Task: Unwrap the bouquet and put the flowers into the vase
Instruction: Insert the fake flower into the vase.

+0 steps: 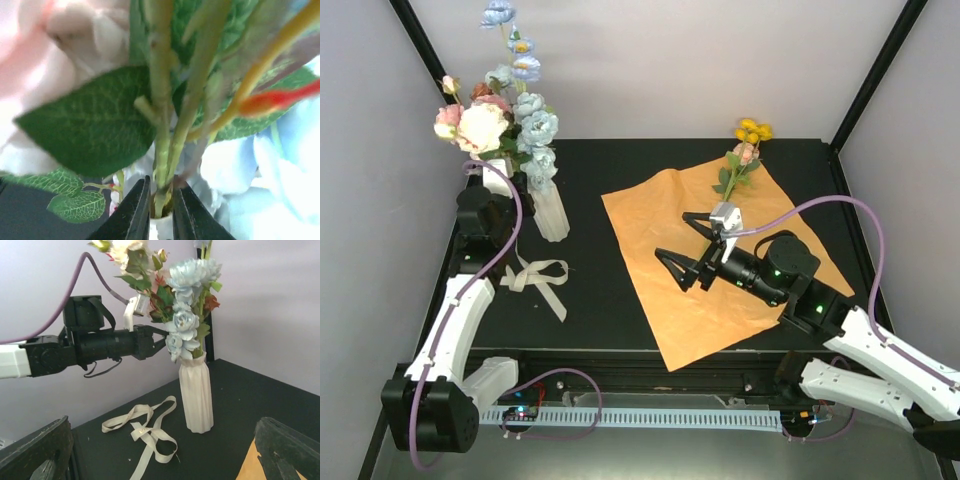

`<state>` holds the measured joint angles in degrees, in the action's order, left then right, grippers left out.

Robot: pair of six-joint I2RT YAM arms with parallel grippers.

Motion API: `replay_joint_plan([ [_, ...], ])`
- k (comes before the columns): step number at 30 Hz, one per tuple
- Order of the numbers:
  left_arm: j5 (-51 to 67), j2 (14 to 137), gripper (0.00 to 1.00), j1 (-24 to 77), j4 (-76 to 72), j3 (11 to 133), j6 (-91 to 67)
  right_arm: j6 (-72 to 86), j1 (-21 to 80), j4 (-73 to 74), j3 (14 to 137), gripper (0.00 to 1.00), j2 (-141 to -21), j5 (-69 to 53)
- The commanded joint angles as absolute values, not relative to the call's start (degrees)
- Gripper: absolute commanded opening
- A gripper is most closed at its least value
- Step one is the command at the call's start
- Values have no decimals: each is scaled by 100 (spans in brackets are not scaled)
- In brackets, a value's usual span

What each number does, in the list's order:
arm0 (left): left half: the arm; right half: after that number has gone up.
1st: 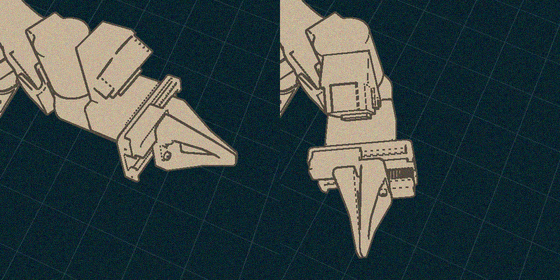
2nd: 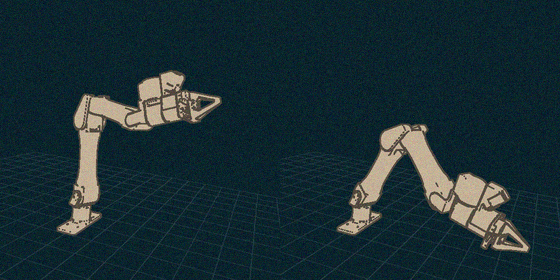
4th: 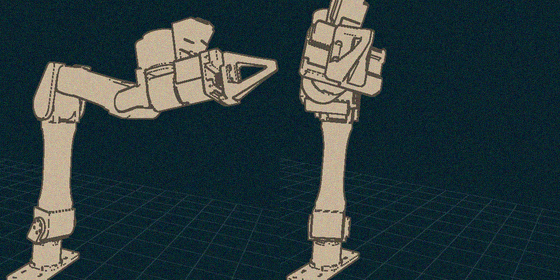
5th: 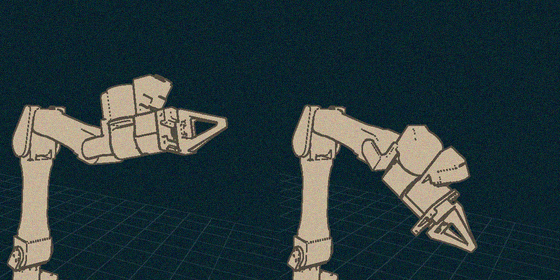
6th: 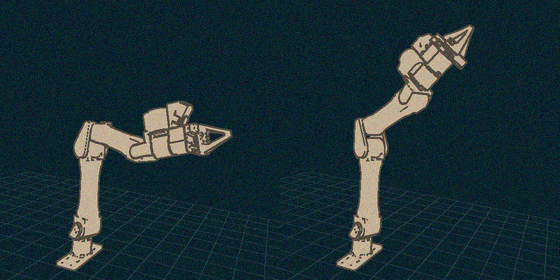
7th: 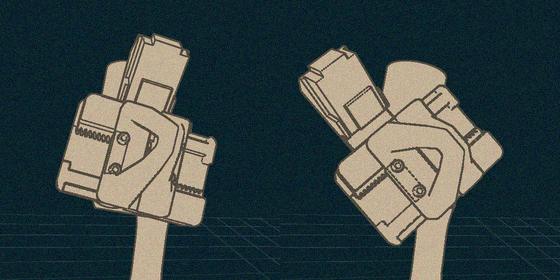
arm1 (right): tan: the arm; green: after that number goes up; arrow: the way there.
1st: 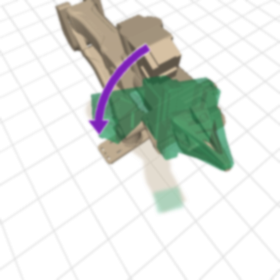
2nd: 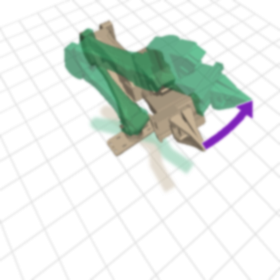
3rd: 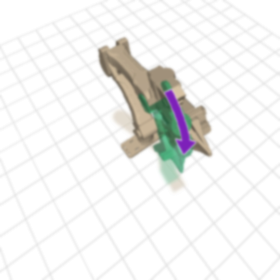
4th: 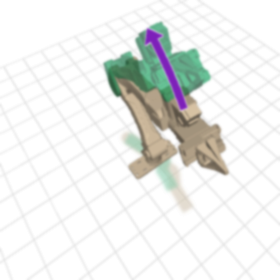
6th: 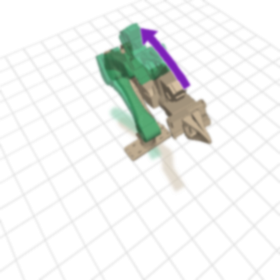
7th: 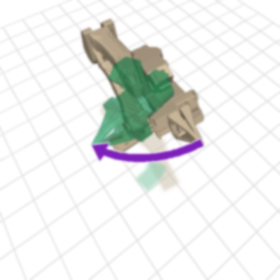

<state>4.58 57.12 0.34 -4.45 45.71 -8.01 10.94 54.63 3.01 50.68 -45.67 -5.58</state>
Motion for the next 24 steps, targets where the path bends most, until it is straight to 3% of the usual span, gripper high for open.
replay_joint_plan([
  [1, 421, 5716, 18, 0, 639, 4973, -1013, 1361, 5489, 631, 5305, 100, -4646, -106],
  [11, 753, 5231, 34, 0, 1452, 4924, -1490, 1529, 5457, 1685, 5777, 100, -5145, 1208],
  [24, 1988, 4362, 80, 121, 1741, 4446, -2103, 2040, 4716, 2365, 5800, 100, -6033, 1866],
])
